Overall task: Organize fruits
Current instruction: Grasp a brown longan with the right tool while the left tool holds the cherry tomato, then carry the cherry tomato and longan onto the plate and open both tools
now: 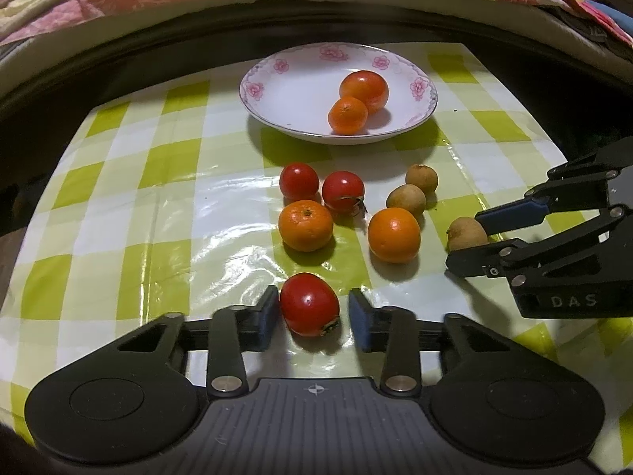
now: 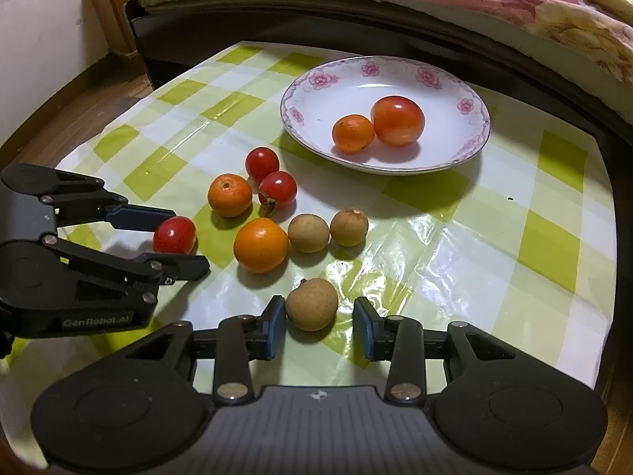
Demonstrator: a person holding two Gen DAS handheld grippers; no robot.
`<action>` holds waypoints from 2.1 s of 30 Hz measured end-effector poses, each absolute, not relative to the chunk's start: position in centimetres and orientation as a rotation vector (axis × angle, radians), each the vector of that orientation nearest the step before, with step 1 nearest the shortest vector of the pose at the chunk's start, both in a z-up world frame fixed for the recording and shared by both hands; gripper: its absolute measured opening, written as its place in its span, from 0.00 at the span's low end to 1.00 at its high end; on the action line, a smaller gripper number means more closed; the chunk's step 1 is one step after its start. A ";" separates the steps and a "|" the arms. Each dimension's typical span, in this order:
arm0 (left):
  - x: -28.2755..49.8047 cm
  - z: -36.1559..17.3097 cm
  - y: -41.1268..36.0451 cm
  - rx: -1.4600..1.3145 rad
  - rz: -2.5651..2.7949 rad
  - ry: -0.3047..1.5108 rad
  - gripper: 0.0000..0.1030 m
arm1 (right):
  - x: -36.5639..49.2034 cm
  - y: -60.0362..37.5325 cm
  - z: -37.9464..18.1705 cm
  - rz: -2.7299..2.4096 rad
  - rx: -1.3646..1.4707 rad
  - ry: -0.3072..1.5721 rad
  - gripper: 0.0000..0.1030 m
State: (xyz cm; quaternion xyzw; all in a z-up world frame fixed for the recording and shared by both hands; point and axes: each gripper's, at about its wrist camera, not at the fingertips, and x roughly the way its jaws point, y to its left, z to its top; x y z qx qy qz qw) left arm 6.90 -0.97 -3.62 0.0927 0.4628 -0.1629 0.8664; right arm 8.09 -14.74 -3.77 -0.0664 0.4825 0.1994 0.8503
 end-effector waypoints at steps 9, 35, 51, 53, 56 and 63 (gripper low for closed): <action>6.9 -3.2 -1.1 0.181 -0.363 0.979 0.37 | 8.1 -14.0 -3.5 0.420 -0.145 1.034 0.30; 8.1 -0.9 -1.8 0.126 -0.383 0.911 0.37 | 8.5 -13.7 -1.5 0.433 -0.090 0.979 0.30; 8.9 -0.1 -1.7 0.101 -0.368 0.874 0.37 | 9.4 -14.0 -0.3 0.398 -0.058 0.940 0.30; 8.9 -0.1 -1.7 0.100 -0.367 0.874 0.37 | 9.4 -14.0 -0.3 0.398 -0.056 0.941 0.30; 8.9 -0.1 -1.7 0.101 -0.368 0.874 0.37 | 9.4 -14.0 -0.3 0.397 -0.055 0.941 0.30; 9.2 0.0 -2.0 0.104 -0.367 0.867 0.36 | 9.5 -14.1 -0.3 0.389 -0.056 0.937 0.30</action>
